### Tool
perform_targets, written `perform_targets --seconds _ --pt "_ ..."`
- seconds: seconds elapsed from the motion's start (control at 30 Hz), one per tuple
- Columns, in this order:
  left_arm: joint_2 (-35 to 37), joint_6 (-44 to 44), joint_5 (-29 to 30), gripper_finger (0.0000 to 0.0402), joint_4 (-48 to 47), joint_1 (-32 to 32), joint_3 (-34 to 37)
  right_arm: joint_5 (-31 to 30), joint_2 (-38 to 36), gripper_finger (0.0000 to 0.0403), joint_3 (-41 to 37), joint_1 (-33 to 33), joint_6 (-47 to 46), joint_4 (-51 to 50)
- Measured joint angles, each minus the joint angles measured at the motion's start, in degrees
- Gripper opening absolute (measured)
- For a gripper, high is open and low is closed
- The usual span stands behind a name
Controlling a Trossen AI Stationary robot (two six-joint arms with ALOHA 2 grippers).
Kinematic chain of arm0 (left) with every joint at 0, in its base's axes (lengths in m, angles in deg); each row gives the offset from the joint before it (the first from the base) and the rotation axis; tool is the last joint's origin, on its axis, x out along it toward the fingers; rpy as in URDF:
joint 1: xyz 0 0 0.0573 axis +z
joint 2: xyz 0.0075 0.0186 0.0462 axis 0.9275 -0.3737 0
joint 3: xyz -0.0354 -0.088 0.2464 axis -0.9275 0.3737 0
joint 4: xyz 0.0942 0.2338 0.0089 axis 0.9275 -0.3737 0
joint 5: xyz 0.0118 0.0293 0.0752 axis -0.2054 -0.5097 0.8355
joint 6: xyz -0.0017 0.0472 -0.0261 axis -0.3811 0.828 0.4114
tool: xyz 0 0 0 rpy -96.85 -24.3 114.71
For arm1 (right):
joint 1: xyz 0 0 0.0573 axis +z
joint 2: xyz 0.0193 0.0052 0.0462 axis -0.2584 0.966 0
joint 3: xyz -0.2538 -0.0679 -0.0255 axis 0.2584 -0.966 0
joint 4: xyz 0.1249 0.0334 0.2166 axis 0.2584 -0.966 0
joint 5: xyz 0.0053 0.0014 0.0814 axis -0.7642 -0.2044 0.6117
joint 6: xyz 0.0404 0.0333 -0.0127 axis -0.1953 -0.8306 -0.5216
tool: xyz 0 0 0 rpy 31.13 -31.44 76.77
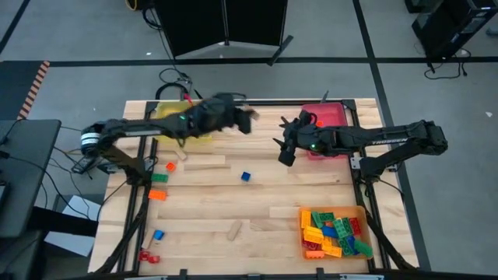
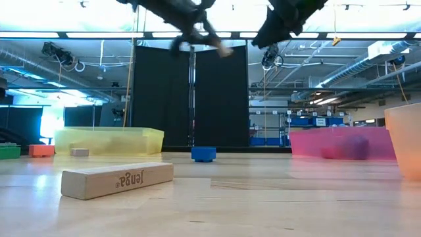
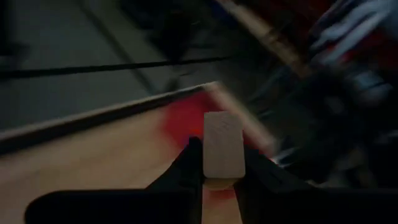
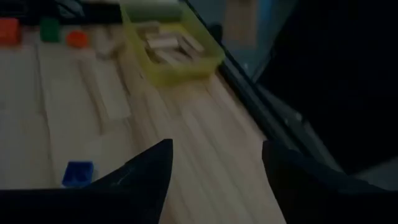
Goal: Sort blocks by size
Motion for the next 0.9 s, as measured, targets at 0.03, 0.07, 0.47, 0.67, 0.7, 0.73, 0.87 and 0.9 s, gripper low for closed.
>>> perform_targets --seconds 0.03,0.07,0.47,0.67,0.7,0.73,0.87,0.9 --pt "1.6 1.7 0.4 0.0061 -3.8 1.3 0.0 0.0 0.0 0.0261 0.0 -0.2 -1.6 -1.6" --pt "3.3 3.8 0.4 0.0061 -7.1 2.6 0.0 0.0 0.0 0.0265 -0.3 -0.4 -3.2 -2.3" --pt "12.2 8.5 -15.2 0.0061 -40.3 29.7 7.7 0.4 0.0 0.0266 -1.4 -1.0 -15.2 -2.7" --pt "8.9 9.0 -22.1 0.0061 -38.4 40.0 16.3 0.4 0.0 0.0259 -1.4 -1.6 -21.1 -1.9" --pt "8.3 9.0 -23.2 0.0063 -37.8 41.1 16.8 0.4 0.0 0.0258 -1.4 -1.8 -21.9 -1.7" --pt "7.8 9.0 -24.1 0.0072 -37.2 41.8 17.2 0.4 0.0 0.0258 -1.4 -1.8 -22.7 -1.7" --pt "6.3 11.1 -26.1 0.0143 -37.9 43.8 17.9 0.1 0.0 0.0259 -1.4 -2.4 -25.9 -1.6" --pt "6.3 12.2 -26.6 0.0161 -37.4 43.9 17.8 0.1 0.0 0.026 -1.5 -2.6 -26.9 -1.4"
